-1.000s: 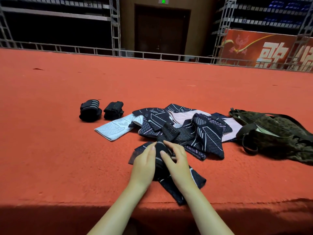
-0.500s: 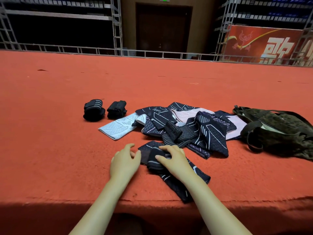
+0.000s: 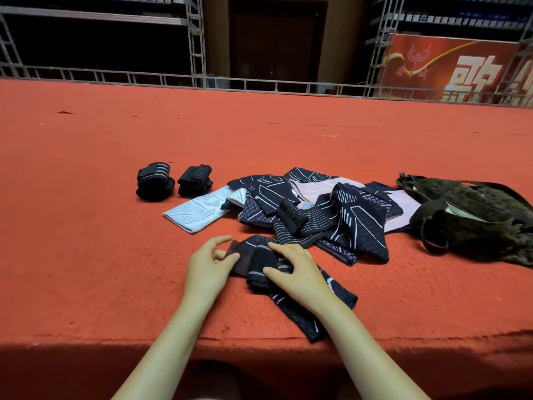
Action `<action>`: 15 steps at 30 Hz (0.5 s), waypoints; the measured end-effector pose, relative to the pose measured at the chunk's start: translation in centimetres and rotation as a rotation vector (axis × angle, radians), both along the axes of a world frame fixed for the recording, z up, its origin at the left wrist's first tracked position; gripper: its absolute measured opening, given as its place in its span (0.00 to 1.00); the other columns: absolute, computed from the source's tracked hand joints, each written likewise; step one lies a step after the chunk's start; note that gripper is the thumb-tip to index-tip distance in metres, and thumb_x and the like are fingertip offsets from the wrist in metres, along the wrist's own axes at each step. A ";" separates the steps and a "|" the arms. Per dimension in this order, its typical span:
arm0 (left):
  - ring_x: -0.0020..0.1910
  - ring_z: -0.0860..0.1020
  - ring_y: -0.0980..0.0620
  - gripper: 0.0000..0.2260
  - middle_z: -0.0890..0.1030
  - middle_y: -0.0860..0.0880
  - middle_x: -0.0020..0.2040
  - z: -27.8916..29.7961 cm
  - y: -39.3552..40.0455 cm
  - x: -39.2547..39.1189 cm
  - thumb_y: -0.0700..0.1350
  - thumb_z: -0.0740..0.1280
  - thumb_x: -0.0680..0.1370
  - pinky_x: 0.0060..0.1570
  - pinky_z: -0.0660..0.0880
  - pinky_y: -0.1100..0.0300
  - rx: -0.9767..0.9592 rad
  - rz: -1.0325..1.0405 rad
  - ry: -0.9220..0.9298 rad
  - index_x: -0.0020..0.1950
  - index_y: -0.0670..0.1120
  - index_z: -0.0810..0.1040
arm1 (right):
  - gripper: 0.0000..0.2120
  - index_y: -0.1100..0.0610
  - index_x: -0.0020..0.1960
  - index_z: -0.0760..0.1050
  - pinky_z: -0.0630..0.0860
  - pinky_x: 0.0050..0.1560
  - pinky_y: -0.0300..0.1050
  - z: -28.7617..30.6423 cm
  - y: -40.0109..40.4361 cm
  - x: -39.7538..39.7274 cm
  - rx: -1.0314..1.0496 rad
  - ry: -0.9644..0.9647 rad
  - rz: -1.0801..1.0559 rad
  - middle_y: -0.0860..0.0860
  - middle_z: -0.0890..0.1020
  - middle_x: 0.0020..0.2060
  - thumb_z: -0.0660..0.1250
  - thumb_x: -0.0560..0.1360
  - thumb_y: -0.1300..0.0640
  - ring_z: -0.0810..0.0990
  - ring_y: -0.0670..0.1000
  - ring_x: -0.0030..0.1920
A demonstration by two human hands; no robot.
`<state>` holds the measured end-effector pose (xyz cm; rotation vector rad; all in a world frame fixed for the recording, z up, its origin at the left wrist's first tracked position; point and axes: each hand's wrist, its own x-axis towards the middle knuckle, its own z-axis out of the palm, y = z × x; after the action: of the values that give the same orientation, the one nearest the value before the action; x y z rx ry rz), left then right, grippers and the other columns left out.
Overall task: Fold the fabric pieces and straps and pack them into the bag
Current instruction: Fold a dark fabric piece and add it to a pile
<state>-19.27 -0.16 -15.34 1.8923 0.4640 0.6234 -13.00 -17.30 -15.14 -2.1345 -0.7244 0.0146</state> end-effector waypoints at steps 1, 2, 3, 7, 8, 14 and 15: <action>0.27 0.74 0.64 0.15 0.79 0.54 0.29 0.1 -0.1 0.0 0.37 0.71 0.73 0.33 0.69 0.65 -0.056 0.002 -0.026 0.58 0.48 0.78 | 0.24 0.47 0.68 0.71 0.59 0.58 0.30 0.0 0.1 0.0 -0.003 -0.003 0.001 0.43 0.73 0.57 0.70 0.73 0.51 0.65 0.43 0.63; 0.26 0.74 0.64 0.14 0.79 0.55 0.27 0.2 -0.3 -0.1 0.37 0.71 0.73 0.33 0.69 0.62 -0.103 0.001 -0.050 0.57 0.49 0.78 | 0.24 0.47 0.68 0.71 0.59 0.58 0.31 0.0 0.2 0.0 -0.008 -0.009 -0.001 0.44 0.73 0.56 0.70 0.73 0.51 0.65 0.43 0.63; 0.26 0.74 0.64 0.14 0.78 0.56 0.25 0.2 -0.6 -0.1 0.37 0.70 0.73 0.32 0.68 0.61 -0.145 -0.003 -0.077 0.56 0.49 0.78 | 0.24 0.47 0.68 0.71 0.59 0.59 0.32 -0.1 0.2 0.1 -0.011 -0.013 -0.005 0.44 0.73 0.56 0.70 0.73 0.51 0.65 0.44 0.63; 0.32 0.78 0.60 0.14 0.80 0.55 0.28 0.4 -2.3 -0.3 0.37 0.71 0.73 0.40 0.74 0.63 -0.153 -0.036 -0.168 0.55 0.50 0.80 | 0.24 0.47 0.67 0.72 0.60 0.59 0.33 -0.2 0.4 0.3 -0.009 -0.015 -0.012 0.45 0.74 0.56 0.71 0.72 0.51 0.66 0.46 0.63; 0.35 0.80 0.60 0.14 0.81 0.54 0.31 0.4 -2.5 -0.3 0.37 0.71 0.73 0.43 0.75 0.64 -0.120 -0.039 -0.171 0.55 0.51 0.80 | 0.24 0.47 0.68 0.72 0.60 0.59 0.33 -0.2 0.4 0.4 -0.012 -0.016 -0.010 0.45 0.74 0.57 0.71 0.72 0.51 0.66 0.45 0.63; 0.45 0.80 0.64 0.09 0.84 0.56 0.41 0.3 -2.7 -0.5 0.42 0.68 0.77 0.52 0.75 0.65 0.019 -0.099 -0.188 0.53 0.55 0.81 | 0.23 0.49 0.69 0.71 0.60 0.60 0.33 -0.2 0.1 0.4 -0.031 -0.026 0.012 0.45 0.74 0.58 0.69 0.74 0.51 0.66 0.45 0.63; 0.48 0.81 0.61 0.08 0.85 0.56 0.43 0.2 -2.7 -0.5 0.46 0.65 0.78 0.55 0.76 0.58 0.006 -0.113 -0.192 0.53 0.54 0.82 | 0.22 0.50 0.69 0.71 0.59 0.62 0.33 -0.1 -0.1 0.5 -0.042 -0.032 0.026 0.46 0.74 0.59 0.67 0.75 0.52 0.67 0.46 0.64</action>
<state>-19.75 -2.89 -15.13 1.8292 0.2298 0.7232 -12.52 -17.36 -15.26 -2.1698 -0.7764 0.0098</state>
